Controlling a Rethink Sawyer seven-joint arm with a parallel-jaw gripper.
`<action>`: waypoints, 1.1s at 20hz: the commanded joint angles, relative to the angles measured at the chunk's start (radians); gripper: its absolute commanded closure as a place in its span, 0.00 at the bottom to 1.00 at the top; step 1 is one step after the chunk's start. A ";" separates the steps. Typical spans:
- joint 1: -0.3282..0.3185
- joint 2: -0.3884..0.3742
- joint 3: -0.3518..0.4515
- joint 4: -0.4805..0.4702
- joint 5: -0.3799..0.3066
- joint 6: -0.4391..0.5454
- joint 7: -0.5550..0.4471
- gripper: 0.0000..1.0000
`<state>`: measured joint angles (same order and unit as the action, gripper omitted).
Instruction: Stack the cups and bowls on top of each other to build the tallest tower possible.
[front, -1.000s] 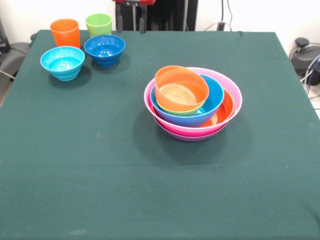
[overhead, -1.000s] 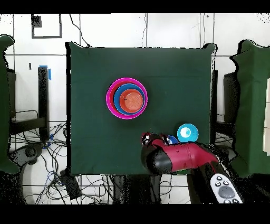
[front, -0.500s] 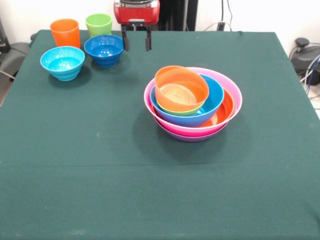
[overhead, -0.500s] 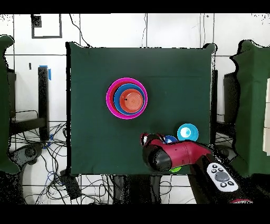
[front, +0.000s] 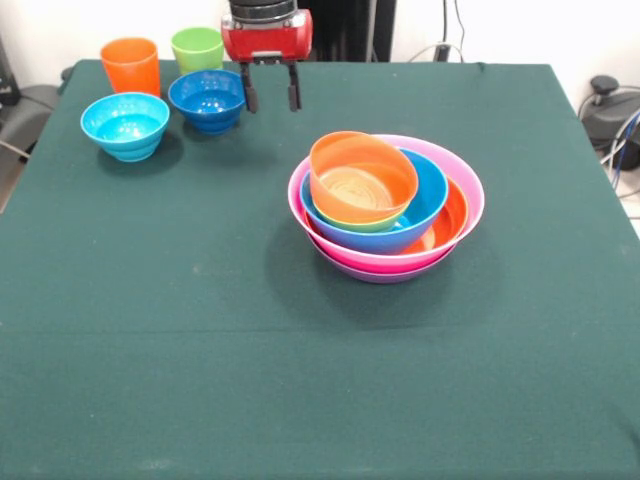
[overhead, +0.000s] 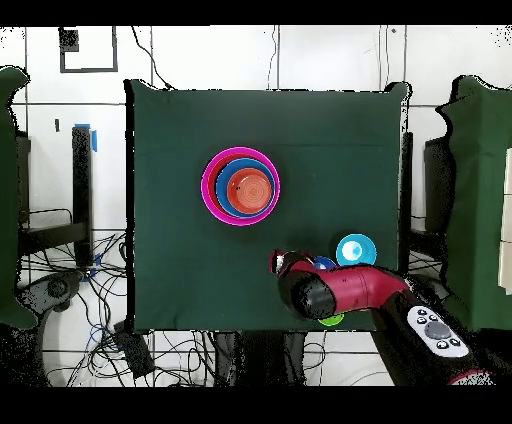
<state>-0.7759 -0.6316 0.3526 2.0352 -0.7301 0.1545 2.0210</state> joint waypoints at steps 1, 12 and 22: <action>-0.017 0.030 0.164 -0.021 0.008 0.131 -0.114 0.00; -0.010 -0.042 0.179 0.028 0.025 0.176 -0.094 0.00; 0.003 -0.105 0.245 0.000 0.104 0.292 -0.106 0.00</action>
<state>-0.8070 -0.7084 0.4975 2.0448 -0.6716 0.2916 2.0210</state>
